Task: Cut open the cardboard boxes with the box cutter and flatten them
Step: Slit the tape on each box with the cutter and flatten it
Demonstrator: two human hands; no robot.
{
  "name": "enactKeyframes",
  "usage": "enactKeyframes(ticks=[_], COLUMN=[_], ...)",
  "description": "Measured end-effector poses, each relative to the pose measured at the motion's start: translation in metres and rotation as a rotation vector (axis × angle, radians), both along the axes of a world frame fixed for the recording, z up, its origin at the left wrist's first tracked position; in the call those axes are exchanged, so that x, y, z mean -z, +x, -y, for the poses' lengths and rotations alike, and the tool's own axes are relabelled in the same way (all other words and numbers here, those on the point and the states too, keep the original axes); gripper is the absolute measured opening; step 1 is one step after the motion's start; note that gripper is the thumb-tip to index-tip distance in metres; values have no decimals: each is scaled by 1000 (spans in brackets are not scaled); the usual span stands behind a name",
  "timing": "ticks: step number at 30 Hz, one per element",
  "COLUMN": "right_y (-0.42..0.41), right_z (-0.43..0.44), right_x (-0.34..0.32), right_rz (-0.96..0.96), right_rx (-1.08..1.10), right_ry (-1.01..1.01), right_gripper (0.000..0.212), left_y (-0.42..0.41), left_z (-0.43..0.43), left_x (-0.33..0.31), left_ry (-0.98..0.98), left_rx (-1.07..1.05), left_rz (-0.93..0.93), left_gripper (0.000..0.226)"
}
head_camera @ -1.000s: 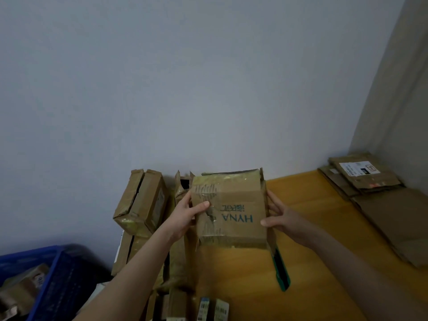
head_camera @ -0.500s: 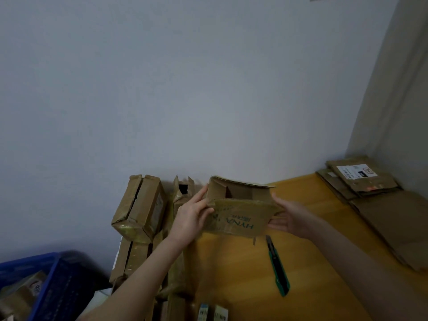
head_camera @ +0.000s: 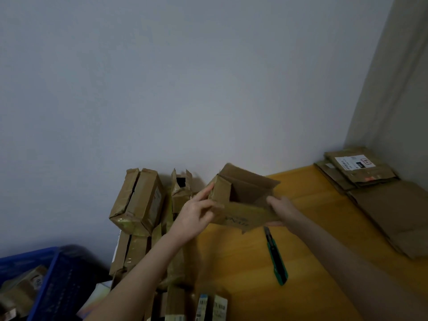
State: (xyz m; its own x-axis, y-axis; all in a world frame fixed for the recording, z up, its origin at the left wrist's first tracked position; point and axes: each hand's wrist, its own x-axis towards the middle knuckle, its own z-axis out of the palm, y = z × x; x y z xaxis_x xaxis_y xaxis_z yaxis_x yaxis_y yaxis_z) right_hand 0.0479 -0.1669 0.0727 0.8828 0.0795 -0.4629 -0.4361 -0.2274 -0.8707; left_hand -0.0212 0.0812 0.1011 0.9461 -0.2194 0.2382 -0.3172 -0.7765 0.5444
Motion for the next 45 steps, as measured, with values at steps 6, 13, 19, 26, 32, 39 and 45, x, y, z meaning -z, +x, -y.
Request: enactKeyframes(ticks=[6, 13, 19, 26, 32, 39, 45], right_y=[-9, -19, -22, -11, -5, 2, -2], right_z=[-7, -28, -25, -10, 11, 29, 16], right_x=[-4, -9, -5, -1, 1, 9, 9], right_rz=[138, 304, 232, 122, -71, -321, -290], right_rx=[126, 144, 194, 382, 272, 186, 331], right_ry=[22, 73, 142, 476, 705, 520, 413], right_gripper=[19, 17, 18, 24, 40, 63, 4], left_y=[9, 30, 28, 6, 2, 6, 2], left_z=[-3, 9, 13, 6, -12, -15, -13], left_x=[-8, 12, 20, -5, -2, 3, 28], left_ry=[-758, -336, -161, -629, -647, -388, -381], left_rx=[-450, -629, -634, -278, -192, -56, -1], left_rz=[-509, -547, -447, -586, -563, -553, -635], left_gripper=[39, 98, 70, 22, 26, 27, 36])
